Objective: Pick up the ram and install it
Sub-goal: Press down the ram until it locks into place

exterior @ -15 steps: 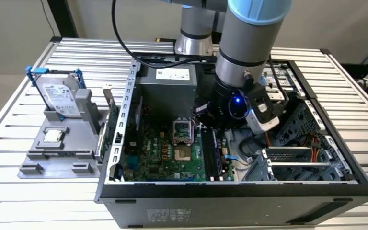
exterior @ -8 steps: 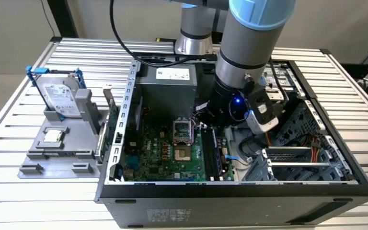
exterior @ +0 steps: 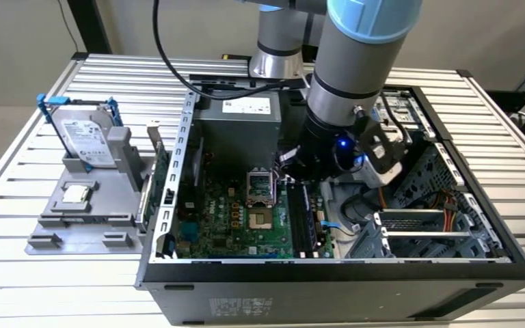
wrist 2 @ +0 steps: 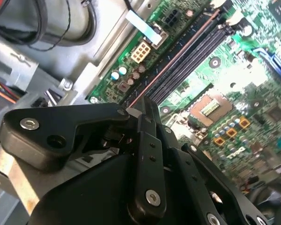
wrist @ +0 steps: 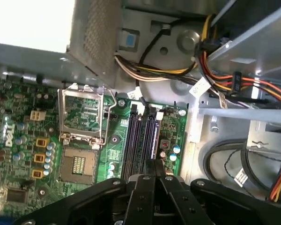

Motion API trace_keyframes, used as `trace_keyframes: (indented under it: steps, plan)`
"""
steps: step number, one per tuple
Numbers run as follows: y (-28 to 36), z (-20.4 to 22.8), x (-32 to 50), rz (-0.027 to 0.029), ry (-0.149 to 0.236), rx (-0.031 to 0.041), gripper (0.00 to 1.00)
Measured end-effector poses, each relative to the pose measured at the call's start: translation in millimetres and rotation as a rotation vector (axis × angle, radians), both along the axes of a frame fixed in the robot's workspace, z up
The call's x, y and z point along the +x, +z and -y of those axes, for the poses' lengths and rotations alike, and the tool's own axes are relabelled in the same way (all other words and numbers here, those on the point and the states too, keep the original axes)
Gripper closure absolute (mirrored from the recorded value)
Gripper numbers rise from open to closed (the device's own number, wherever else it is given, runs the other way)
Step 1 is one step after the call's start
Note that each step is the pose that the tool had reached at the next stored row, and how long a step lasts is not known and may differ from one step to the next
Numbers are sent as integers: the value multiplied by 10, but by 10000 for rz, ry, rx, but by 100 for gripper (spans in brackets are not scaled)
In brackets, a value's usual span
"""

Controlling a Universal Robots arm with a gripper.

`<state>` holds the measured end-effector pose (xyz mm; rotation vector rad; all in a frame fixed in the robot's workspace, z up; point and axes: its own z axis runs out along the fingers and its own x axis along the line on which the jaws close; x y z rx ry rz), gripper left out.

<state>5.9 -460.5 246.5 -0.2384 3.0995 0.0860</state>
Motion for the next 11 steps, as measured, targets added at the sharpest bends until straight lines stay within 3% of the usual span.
trace_keyframes:
  steps: [11]
  plan:
    - [0, 0, 0, 31, 1947, -1, 100]
